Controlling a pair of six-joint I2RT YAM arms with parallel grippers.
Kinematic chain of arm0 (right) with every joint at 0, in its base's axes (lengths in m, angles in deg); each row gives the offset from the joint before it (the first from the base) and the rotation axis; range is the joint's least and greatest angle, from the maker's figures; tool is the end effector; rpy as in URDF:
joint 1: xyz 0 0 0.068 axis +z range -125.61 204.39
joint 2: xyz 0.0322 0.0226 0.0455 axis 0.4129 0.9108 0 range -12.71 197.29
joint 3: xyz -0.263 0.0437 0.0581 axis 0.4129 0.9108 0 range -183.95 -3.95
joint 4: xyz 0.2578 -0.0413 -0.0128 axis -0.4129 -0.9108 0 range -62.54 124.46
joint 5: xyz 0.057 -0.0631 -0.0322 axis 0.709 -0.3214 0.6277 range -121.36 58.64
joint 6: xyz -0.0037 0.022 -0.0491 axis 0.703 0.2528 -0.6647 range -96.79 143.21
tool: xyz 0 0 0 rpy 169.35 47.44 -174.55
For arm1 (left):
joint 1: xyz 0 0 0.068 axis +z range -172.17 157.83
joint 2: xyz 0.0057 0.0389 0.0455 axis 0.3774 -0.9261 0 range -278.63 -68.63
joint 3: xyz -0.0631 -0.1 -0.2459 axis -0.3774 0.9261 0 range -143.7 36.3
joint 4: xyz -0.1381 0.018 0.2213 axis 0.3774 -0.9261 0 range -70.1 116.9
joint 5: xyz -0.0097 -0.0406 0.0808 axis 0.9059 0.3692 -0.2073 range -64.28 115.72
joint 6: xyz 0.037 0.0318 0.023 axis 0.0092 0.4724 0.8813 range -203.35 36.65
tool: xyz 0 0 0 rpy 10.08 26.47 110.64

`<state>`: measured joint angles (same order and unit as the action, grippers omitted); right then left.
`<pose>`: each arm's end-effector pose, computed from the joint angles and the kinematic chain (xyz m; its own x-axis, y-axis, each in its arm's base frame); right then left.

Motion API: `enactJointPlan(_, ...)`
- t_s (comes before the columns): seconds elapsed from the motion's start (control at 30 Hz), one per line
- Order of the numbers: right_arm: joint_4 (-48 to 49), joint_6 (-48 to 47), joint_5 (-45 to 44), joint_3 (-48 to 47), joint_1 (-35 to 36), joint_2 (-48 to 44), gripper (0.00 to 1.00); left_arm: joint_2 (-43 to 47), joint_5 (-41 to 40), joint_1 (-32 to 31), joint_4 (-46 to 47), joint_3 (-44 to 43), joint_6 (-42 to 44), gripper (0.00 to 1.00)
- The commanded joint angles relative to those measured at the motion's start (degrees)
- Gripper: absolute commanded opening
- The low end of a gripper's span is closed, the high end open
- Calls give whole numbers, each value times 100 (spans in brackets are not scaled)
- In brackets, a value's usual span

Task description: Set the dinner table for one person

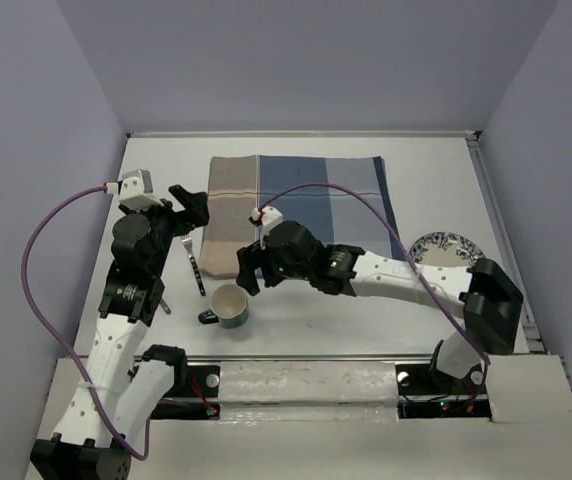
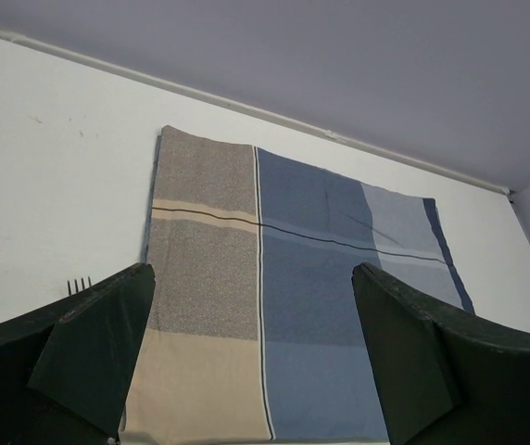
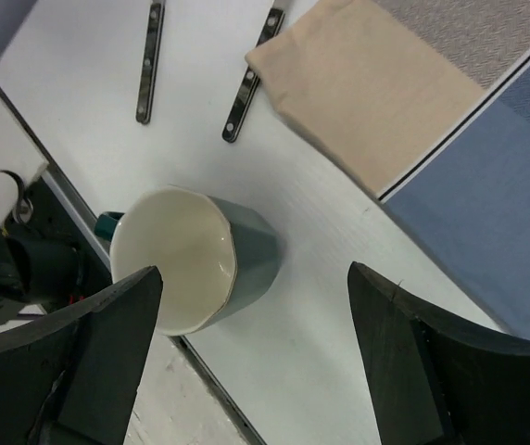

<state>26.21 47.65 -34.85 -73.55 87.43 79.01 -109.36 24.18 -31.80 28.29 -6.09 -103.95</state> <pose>0.1706 0.3305 0.2853 -0.5669 -0.2037 -0.7982 -0.6935 0.6410 0.3290 0.1702 -0.0280 0.3587 -0.0003 -0.3567 -0.9342 0.1501 0.9236 -0.3527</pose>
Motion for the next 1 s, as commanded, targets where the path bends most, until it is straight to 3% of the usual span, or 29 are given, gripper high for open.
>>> enactJointPlan(0.0,-589,-300,-231,-579,313,529,87,135,84,14,142,-103,100,99)
enactJointPlan(0.27,-915,-344,-363,-993,428,1049,75,171,93,-39,125,-120,118,99)
enactJointPlan(0.5,-1117,-370,-557,-1240,533,1365,47,197,49,-83,99,-120,118,99)
enactJointPlan(0.53,-1117,-370,-548,-1249,533,1401,36,206,31,-83,90,-129,135,99)
enactJointPlan(0.6,-1126,-362,-539,-1310,585,1462,24,232,5,-101,81,-138,153,99)
enactJointPlan(0.63,-1126,-344,-609,-1328,586,1436,3,241,-13,-109,72,-147,161,99)
enactJointPlan(0.83,-1056,-379,-1382,-1354,472,910,0,320,-259,-206,2,-191,267,99)
enactJointPlan(0.97,-827,-554,-1592,-1266,-230,340,0,382,-294,-346,2,-182,293,99)
